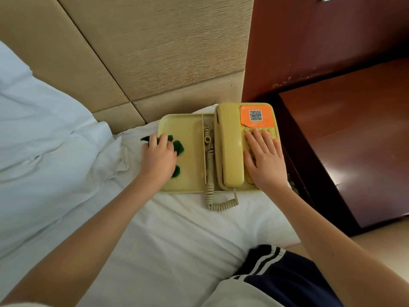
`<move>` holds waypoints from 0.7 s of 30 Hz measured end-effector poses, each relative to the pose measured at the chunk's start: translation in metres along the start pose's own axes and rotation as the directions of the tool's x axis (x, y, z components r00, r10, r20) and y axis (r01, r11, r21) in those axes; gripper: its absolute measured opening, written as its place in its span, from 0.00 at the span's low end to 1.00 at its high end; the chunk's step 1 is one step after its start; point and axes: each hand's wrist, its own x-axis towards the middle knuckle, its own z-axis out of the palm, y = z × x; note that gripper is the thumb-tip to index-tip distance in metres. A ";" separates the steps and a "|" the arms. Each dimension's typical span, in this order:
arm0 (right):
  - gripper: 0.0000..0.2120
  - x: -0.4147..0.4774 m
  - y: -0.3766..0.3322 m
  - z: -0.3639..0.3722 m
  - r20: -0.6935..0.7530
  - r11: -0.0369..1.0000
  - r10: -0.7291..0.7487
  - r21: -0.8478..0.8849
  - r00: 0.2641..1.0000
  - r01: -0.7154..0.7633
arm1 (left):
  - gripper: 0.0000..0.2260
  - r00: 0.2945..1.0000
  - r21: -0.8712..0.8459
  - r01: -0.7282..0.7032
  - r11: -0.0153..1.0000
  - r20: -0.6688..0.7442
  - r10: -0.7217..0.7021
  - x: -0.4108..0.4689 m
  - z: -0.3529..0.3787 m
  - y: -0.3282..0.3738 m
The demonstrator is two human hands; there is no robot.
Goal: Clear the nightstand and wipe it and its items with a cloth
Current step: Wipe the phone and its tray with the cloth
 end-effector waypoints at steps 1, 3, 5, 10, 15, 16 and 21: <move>0.28 0.000 0.000 0.000 -0.001 1.000 -0.002 0.000 1.000 0.002 | 0.10 0.991 -0.041 -0.091 0.995 -0.107 0.086 -0.011 0.005 -0.007; 0.27 0.000 0.000 0.001 -0.006 1.000 -0.004 0.004 1.000 0.004 | 0.10 0.938 -0.149 -0.299 0.942 -0.228 0.262 -0.030 0.018 -0.022; 0.27 -0.001 0.000 0.001 -0.013 1.000 -0.003 0.016 1.000 0.003 | 0.16 0.881 -0.289 -0.469 0.835 -0.217 0.420 -0.038 0.020 -0.032; 0.24 -0.001 0.000 0.001 -0.023 1.000 -0.007 0.007 1.000 0.007 | 0.20 0.837 -0.389 -0.529 0.754 -0.093 0.539 -0.007 0.025 -0.039; 0.26 -0.001 -0.001 0.000 -0.021 1.000 -0.008 0.014 1.000 0.009 | 0.16 0.983 -0.403 -0.180 0.897 -0.102 0.152 0.066 0.026 -0.021; 0.25 -0.001 -0.001 0.000 -0.025 1.000 -0.003 0.018 1.000 0.004 | 0.16 0.991 -0.427 -0.134 0.895 -0.081 0.109 0.077 0.026 -0.020; 0.24 -0.001 -0.001 0.001 -0.043 1.000 0.018 0.023 0.999 -0.017 | 0.16 0.963 -0.434 -0.270 0.859 -0.104 0.251 0.070 0.029 -0.021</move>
